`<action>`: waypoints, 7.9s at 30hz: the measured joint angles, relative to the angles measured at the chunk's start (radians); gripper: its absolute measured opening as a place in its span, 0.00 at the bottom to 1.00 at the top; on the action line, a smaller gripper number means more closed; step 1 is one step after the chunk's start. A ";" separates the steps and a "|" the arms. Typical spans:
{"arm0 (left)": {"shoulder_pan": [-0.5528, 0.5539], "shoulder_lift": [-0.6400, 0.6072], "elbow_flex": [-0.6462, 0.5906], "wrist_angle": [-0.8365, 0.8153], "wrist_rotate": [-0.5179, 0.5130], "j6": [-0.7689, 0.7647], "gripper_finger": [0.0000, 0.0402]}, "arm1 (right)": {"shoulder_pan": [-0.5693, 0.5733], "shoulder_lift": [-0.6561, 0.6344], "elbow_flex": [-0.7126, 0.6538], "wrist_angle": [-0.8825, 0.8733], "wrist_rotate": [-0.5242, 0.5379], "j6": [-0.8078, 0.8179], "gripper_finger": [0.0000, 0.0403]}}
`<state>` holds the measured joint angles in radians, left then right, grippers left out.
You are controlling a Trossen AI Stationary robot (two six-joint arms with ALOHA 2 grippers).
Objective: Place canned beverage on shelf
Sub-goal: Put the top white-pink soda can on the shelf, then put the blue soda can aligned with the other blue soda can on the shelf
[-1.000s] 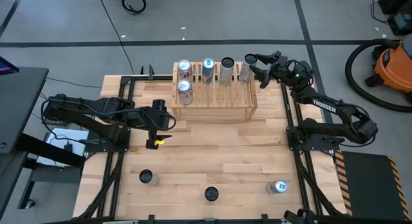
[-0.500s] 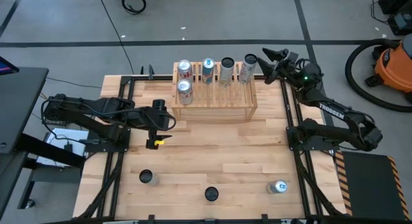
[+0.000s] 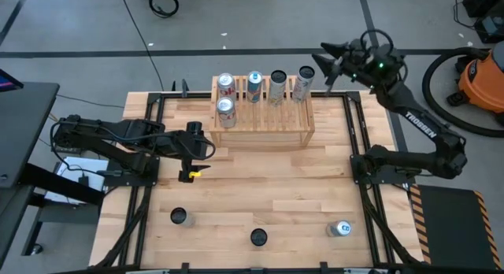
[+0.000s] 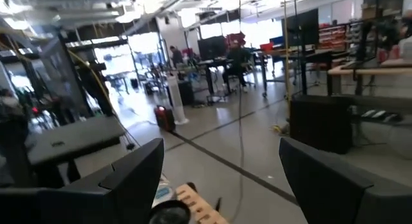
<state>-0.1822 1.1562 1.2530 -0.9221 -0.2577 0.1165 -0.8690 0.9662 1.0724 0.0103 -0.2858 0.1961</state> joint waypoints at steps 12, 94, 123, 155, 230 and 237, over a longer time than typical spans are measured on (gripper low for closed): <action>0.000 0.000 0.000 0.000 0.000 -0.001 0.83 | 0.024 0.030 0.094 0.023 -0.141 -0.019 0.79; 0.001 0.000 0.000 0.012 0.000 -0.001 0.83 | 0.226 0.126 0.066 -0.456 0.425 -0.077 0.65; 0.001 0.000 0.000 0.012 0.000 -0.001 0.83 | -0.004 0.128 0.063 -0.433 -0.186 -0.379 0.64; 0.001 0.000 0.000 0.012 0.000 -0.002 0.83 | -0.143 0.191 0.068 -0.417 -0.415 -0.448 0.70; 0.001 0.000 0.000 0.012 0.000 -0.035 0.83 | 0.638 -0.205 0.119 -0.793 -0.206 0.128 0.86; 0.001 0.000 0.000 0.012 0.000 -0.029 0.83 | 0.813 -0.123 0.119 -0.476 -0.203 0.002 0.86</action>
<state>-0.1814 1.1564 1.2530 -0.9096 -0.2577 0.0875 -0.0558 0.8431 1.1915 -0.4653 -0.4891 0.1977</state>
